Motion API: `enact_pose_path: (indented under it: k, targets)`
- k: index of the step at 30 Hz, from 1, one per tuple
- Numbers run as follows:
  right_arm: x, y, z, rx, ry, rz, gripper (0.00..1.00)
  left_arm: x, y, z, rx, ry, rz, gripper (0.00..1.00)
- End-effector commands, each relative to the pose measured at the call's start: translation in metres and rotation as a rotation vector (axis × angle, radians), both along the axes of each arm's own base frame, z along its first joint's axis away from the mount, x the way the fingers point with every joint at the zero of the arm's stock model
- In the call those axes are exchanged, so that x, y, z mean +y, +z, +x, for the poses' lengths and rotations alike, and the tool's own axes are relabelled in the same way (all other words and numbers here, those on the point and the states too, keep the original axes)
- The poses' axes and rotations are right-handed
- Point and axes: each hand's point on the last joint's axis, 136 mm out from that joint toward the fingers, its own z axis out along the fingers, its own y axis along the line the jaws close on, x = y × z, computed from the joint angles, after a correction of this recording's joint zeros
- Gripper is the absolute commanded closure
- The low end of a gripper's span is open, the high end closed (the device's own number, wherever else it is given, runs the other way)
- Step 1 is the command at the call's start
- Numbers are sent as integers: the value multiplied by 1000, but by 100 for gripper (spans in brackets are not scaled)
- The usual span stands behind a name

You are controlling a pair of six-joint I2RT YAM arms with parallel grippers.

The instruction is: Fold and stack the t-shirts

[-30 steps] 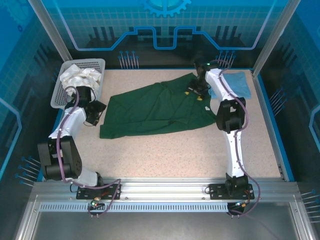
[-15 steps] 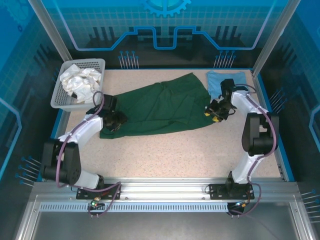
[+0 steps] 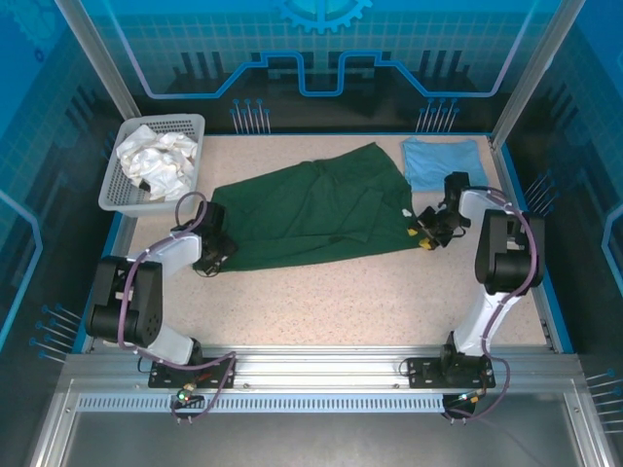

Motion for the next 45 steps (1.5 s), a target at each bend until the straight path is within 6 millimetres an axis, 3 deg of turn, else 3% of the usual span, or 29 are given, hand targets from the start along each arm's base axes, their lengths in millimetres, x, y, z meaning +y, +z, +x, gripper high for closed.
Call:
enact_pose_path:
  k: [1,4,7,10,13,15,19,23,28,31,34,36,45]
  targets:
    - [-25,-19,-32,89,-120,-40,59,16,-1,-9,15,40,60,39]
    - [-33,-10,-41,56,-171,-21,58,13,6,-5,-15,41,33,33]
    - [-34,12,-48,-5,-172,-45,47,9,22,1,-52,32,7,29]
    - [-29,38,-53,-77,-144,-105,43,-2,45,5,-110,4,-33,27]
    - [-7,59,-53,-151,-51,-156,44,-24,71,9,-170,-86,-51,27]
    - [15,64,-51,-174,30,-174,45,-44,81,10,-187,-155,-82,33]
    - [49,56,-39,-193,136,-170,57,-85,77,11,-187,-274,-122,38]
    - [55,29,-31,-122,142,-164,64,-107,44,19,-122,-324,-157,39]
    - [59,-3,-42,-8,143,-146,65,-94,-5,17,-4,-315,-79,39]
    - [59,-12,-60,15,127,-149,65,-82,-19,3,25,-274,-63,39]
    - [62,-8,-77,22,139,-162,63,-69,-19,-14,35,-238,-34,39]
    - [62,-12,-100,48,143,-160,63,-63,-16,-27,29,-228,-26,38]
    - [68,-11,-163,88,148,-133,61,-53,-6,-78,5,-204,-69,38]
